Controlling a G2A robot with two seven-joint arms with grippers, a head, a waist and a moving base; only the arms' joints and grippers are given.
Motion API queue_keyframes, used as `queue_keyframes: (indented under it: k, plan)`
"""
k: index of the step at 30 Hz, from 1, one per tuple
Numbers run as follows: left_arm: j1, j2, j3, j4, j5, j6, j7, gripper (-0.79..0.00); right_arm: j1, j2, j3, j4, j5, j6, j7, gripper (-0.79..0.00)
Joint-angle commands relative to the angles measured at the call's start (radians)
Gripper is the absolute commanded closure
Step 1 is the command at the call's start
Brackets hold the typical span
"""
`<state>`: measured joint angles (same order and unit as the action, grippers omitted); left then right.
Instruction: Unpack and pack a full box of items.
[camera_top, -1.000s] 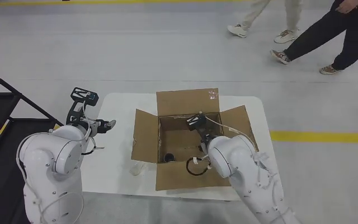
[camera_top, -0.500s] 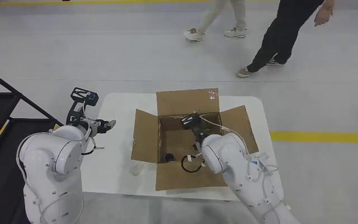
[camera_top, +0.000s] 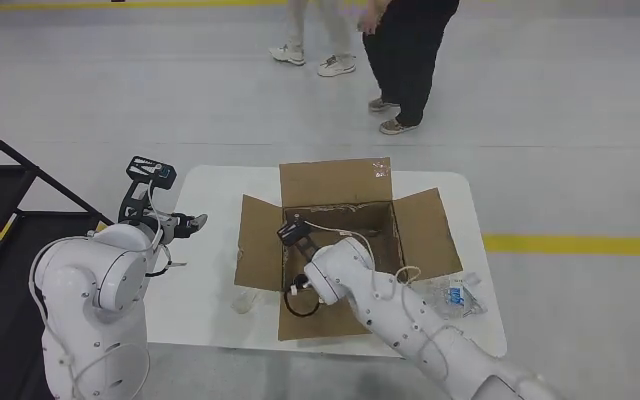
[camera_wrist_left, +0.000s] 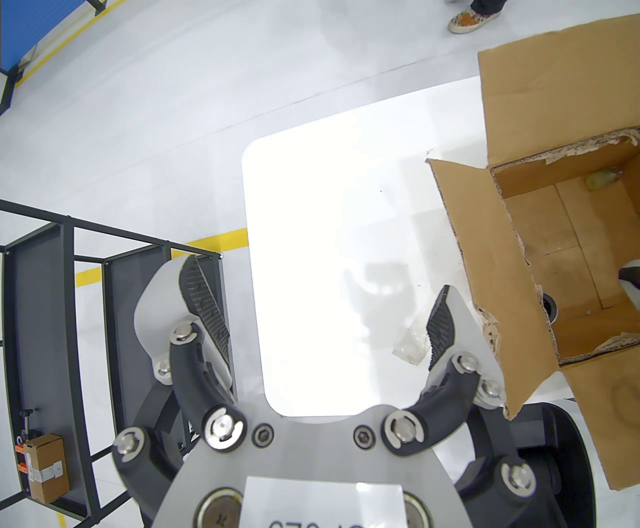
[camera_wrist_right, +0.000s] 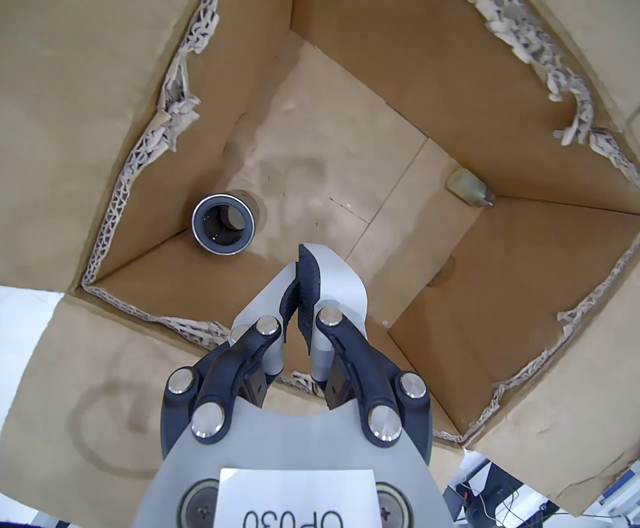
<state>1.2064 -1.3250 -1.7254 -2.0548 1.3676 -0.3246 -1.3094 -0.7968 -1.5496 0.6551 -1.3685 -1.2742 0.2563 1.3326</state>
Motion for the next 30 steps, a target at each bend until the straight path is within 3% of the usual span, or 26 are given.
queue_keyframes:
  k: [1, 8, 30]
  plan:
    - [0.000, 0.000, 0.000, 0.000, 0.000, 0.000, 0.000, -0.785, 0.022, -0.014, -0.015, 0.067, 0.015, -0.009, -0.013, -0.129]
    - [0.000, 0.000, 0.000, 0.000, 0.000, 0.000, 0.000, -0.785, 0.067, -0.056, -0.030, 0.221, 0.100, -0.031, -0.075, -0.225]
    - [0.000, 0.000, 0.000, 0.000, 0.000, 0.000, 0.000, -0.785, 0.111, -0.136, -0.075, 0.425, 0.167, -0.112, -0.161, -0.271]
